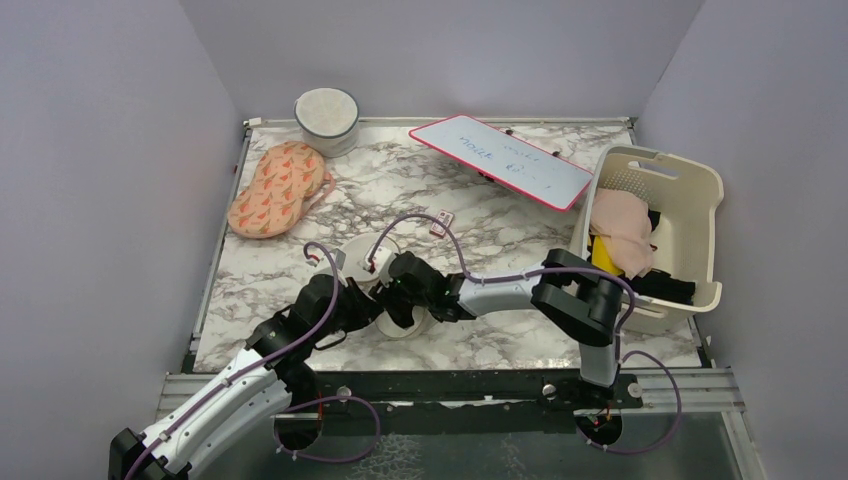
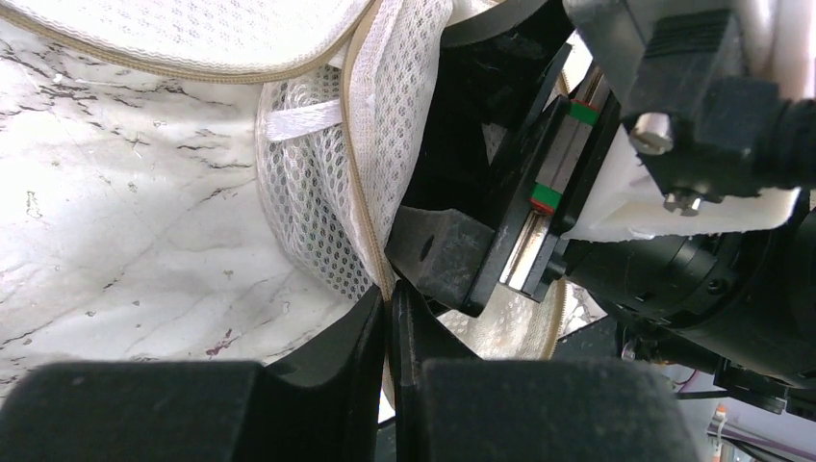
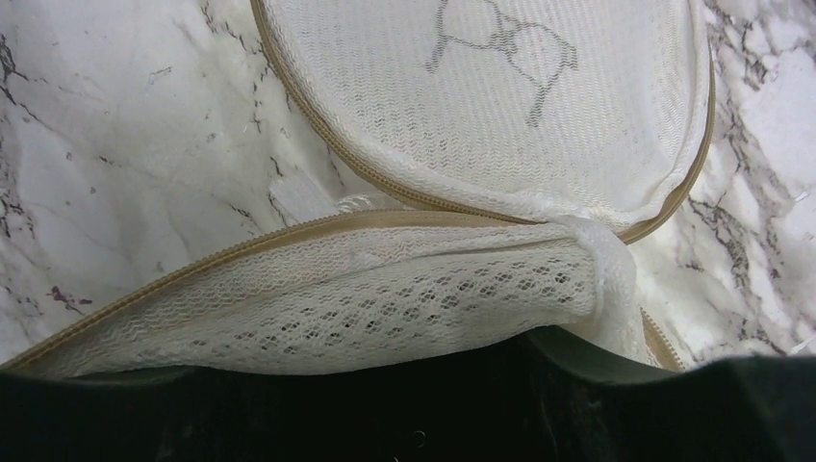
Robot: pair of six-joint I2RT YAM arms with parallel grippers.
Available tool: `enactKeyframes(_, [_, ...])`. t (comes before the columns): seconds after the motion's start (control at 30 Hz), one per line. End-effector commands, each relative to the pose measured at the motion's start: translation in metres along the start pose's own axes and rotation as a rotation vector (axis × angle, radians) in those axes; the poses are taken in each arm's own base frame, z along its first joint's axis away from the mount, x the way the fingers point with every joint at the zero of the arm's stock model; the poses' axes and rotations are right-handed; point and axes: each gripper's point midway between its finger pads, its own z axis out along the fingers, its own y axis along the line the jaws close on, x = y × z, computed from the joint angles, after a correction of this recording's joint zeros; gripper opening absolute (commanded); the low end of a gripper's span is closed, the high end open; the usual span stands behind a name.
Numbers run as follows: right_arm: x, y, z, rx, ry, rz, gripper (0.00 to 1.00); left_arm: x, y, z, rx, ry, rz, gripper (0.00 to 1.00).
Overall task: Unzip the laundry bag and remove the bra
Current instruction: Pick up the bra from the laundry bag.
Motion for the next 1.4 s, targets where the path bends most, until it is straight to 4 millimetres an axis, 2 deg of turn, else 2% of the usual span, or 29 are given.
enactKeyframes(0.0, [0.027, -0.005, 0.009, 0.053, 0.070, -0.040, 0.54, -0.007, -0.014, -0.006, 0.045, -0.015, 0.011, 0.00])
enactKeyframes(0.1, [0.024, -0.003, 0.003, 0.054, 0.066, -0.028, 0.40, -0.008, -0.014, -0.006, 0.044, -0.019, 0.014, 0.00])
enactKeyframes(0.37, [-0.024, 0.002, -0.040, -0.005, -0.067, 0.031, 0.01, -0.013, -0.015, -0.007, 0.041, -0.037, 0.020, 0.00])
enactKeyframes(0.6, [-0.025, 0.016, -0.061, -0.112, -0.081, -0.002, 0.01, -0.022, -0.020, -0.012, 0.054, -0.073, 0.025, 0.00])
enactKeyframes(0.8, [-0.025, 0.050, -0.077, -0.314, -0.113, -0.021, 0.01, -0.022, -0.020, -0.012, 0.050, -0.074, 0.021, 0.00])
enactKeyframes(0.87, [-0.029, 0.055, -0.081, -0.348, -0.130, -0.011, 0.01, -0.022, -0.020, -0.013, 0.052, -0.075, 0.020, 0.00])
enactKeyframes(1.17, [-0.088, 0.050, -0.098, -0.319, -0.260, 0.149, 0.01, -0.017, -0.020, -0.010, 0.049, -0.047, 0.022, 0.00])
enactKeyframes(1.37, [-0.118, 0.029, -0.114, -0.220, -0.364, 0.234, 0.01, -0.016, -0.021, -0.012, 0.063, -0.041, 0.030, 0.00])
